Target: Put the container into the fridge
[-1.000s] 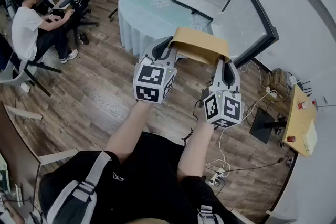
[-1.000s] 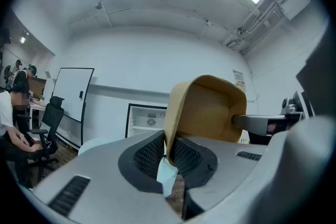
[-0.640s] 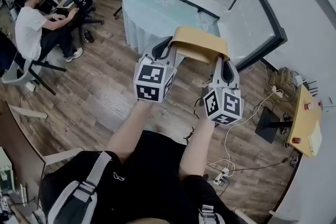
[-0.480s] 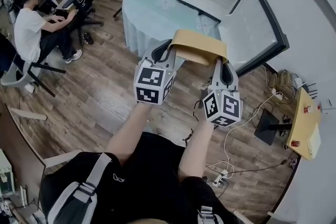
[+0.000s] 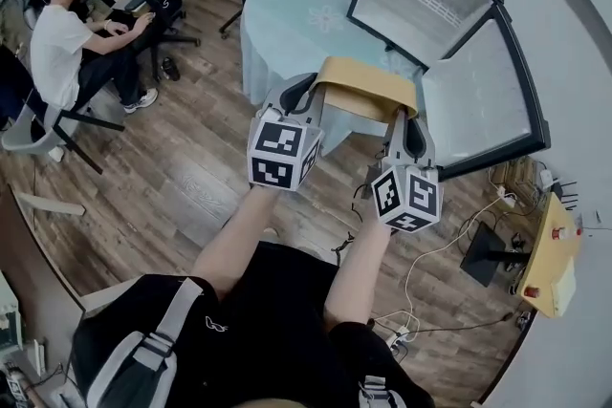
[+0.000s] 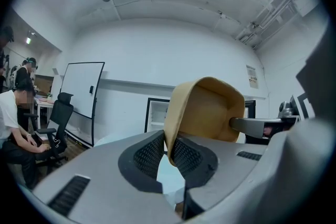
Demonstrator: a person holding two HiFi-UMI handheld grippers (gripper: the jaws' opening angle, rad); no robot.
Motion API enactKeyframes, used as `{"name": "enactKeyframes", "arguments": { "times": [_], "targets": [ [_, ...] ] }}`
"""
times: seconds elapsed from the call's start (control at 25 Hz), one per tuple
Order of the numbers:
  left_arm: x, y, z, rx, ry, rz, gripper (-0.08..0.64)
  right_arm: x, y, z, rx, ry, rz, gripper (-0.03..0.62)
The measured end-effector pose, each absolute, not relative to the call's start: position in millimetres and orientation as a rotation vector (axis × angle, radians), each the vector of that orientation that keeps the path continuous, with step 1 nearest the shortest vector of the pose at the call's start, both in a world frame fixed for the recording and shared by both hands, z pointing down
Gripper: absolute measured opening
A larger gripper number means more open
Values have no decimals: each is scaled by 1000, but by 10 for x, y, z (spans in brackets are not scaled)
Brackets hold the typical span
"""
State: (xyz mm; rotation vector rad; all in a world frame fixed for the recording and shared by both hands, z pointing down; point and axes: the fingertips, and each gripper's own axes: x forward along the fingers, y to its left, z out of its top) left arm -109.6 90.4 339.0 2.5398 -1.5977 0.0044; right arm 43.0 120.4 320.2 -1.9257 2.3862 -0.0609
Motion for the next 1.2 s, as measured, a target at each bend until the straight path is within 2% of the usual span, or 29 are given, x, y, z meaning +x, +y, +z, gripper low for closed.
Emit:
{"name": "enactKeyframes", "arguments": {
  "times": [0.2,0.52,0.92,1.2],
  "targets": [
    [-1335,679,3349,2532,-1596,-38,25,183,985,3126,-1927,2399,-12,21],
    [-1258,374,3251,2542,-1567,-119,28,258,676,2987,-1960,2379,54,20],
    [-1302,-521,3347,2425,-1687,-138,32,239,-394,3138,-1871,2470,-1,17],
    [-826,-1438,3336,2432,-1709,-126,29,711,-1337,3108,-1858,2463,-20,17]
  ]
}}
